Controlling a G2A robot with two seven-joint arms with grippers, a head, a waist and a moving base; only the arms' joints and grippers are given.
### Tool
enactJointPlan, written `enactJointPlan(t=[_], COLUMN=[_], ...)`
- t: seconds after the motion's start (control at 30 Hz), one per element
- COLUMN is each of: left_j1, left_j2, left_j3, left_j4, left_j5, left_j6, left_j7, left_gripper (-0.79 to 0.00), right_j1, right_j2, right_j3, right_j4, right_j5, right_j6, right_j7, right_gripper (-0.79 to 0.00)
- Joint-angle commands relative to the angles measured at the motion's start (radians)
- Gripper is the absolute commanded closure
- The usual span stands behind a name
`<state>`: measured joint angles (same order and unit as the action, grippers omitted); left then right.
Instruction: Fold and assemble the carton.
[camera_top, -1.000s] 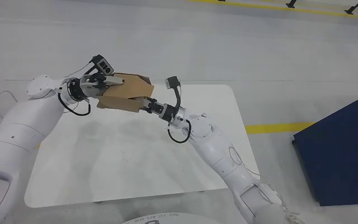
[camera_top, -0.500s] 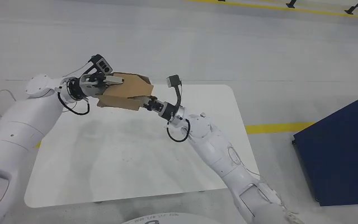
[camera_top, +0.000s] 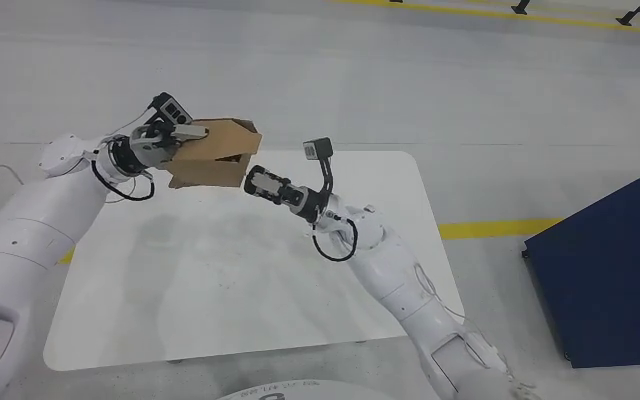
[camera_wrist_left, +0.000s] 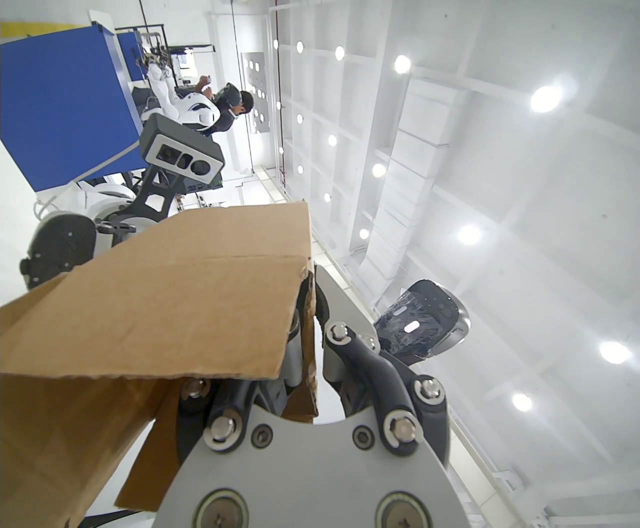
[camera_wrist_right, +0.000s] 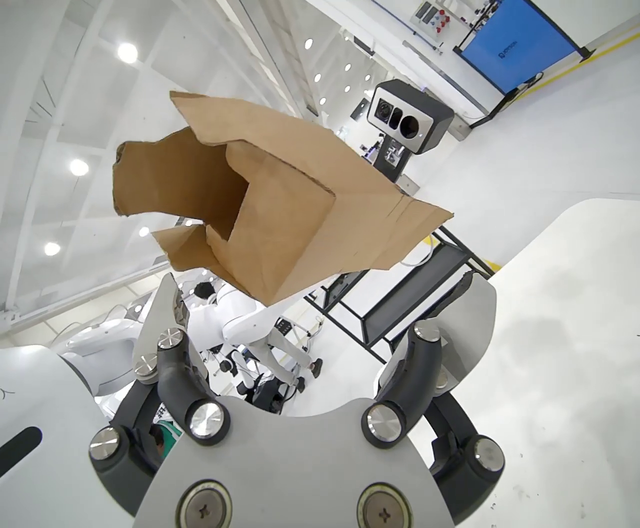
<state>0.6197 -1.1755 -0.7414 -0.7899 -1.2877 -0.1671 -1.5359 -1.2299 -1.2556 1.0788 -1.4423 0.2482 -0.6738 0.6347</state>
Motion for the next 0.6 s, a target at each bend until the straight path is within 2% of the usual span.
enactJointPlan(t=[0.0,0.23,0.57], left_j1=[-0.002,-0.018,-0.020], left_j2=[-0.003,-0.011,-0.012], left_j3=[0.004,0.031,0.038], left_j4=[0.008,0.015,-0.010], left_j5=[0.007,0.075,0.073], left_j6=[0.000,-0.024,-0.027], left_j7=[0.000,0.000,0.000], left_gripper=[0.000,0.000,0.000], right_j1=[-0.005,-0.003,0.024], right_j2=[0.001,-0.002,-0.019], right_j3=[0.001,-0.005,-0.034], right_j4=[-0.003,-0.002,0.024], right_j5=[-0.014,-0.051,-0.175], right_j6=[-0.008,0.011,0.085], right_j7=[0.001,-0.041,-0.202], right_gripper=[-0.785,-0.785,-0.785])
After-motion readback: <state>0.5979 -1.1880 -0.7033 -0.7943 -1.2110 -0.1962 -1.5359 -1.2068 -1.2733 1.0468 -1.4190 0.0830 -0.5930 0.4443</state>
